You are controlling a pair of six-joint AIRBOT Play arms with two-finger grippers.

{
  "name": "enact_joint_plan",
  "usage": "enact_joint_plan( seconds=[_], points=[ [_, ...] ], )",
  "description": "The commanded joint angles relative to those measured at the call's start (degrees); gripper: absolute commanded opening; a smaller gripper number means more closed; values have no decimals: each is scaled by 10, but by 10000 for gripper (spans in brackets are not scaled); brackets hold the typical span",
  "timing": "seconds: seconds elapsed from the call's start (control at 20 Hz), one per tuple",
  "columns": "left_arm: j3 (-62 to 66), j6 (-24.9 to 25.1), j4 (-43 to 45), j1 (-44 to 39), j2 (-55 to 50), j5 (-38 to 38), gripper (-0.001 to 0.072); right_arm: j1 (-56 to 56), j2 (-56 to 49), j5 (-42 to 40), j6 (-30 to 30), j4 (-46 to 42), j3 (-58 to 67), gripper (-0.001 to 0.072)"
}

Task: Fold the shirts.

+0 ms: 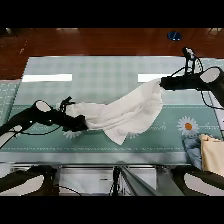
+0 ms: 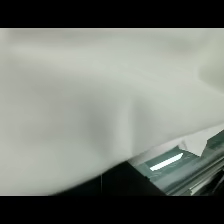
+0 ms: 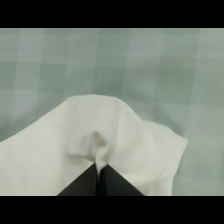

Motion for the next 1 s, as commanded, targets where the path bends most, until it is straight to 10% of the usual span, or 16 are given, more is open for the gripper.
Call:
enact_joint_plan(
  seconds=[0.0, 0.45, 0.95],
  points=[
    [50, 36, -12, -1, 17, -68, 18, 0, 12, 0, 0, -6, 0, 24],
    [330, 11, -12, 133, 228, -151, 17, 0, 203, -46, 0, -45, 26, 24],
    [749, 5, -12, 299, 302, -122, 17, 0, 359, -88, 88, -92, 393, 23]
  ],
)
